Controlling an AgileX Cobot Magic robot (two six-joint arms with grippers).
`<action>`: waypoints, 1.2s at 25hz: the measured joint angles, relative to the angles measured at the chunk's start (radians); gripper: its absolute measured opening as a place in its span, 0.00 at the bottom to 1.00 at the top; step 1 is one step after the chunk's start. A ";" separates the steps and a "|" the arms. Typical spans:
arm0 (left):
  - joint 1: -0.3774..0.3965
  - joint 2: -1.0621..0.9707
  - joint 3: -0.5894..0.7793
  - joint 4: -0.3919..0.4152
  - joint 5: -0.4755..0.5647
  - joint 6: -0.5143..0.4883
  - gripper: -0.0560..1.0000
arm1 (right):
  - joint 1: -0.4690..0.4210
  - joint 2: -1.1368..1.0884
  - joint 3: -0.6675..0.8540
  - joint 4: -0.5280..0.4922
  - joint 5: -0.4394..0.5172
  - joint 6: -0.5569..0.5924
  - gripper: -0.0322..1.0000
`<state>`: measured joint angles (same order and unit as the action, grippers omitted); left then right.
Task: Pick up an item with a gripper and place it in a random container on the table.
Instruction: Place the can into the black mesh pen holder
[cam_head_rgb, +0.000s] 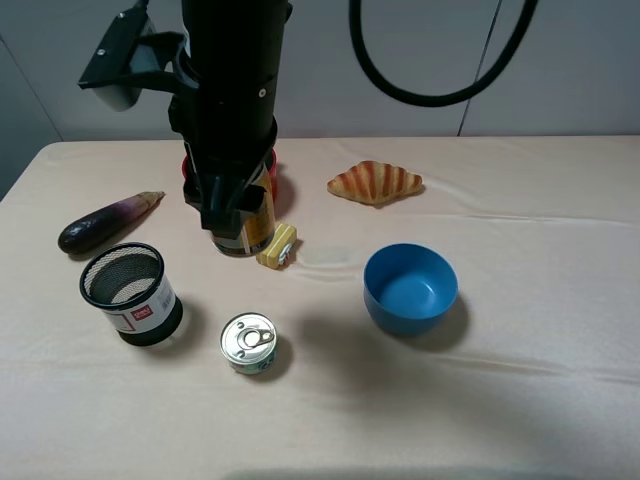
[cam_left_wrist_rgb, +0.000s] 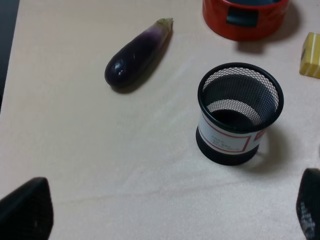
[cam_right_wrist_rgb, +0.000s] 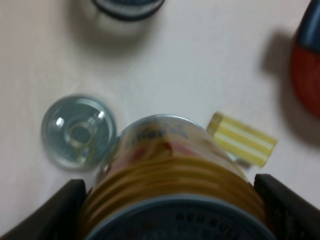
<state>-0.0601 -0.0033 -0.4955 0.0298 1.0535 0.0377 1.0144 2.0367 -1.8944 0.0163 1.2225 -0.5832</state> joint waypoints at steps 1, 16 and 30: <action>0.000 0.000 0.000 0.000 0.000 0.000 0.99 | 0.000 0.013 -0.023 0.001 0.000 0.000 0.51; 0.000 0.000 0.000 0.000 0.000 0.000 0.99 | 0.090 0.143 -0.248 0.026 0.014 -0.034 0.51; 0.000 0.000 0.000 0.000 0.000 0.000 0.99 | 0.161 0.214 -0.352 0.078 -0.038 -0.089 0.51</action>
<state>-0.0601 -0.0033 -0.4955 0.0298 1.0535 0.0377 1.1751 2.2507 -2.2468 0.0944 1.1844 -0.6717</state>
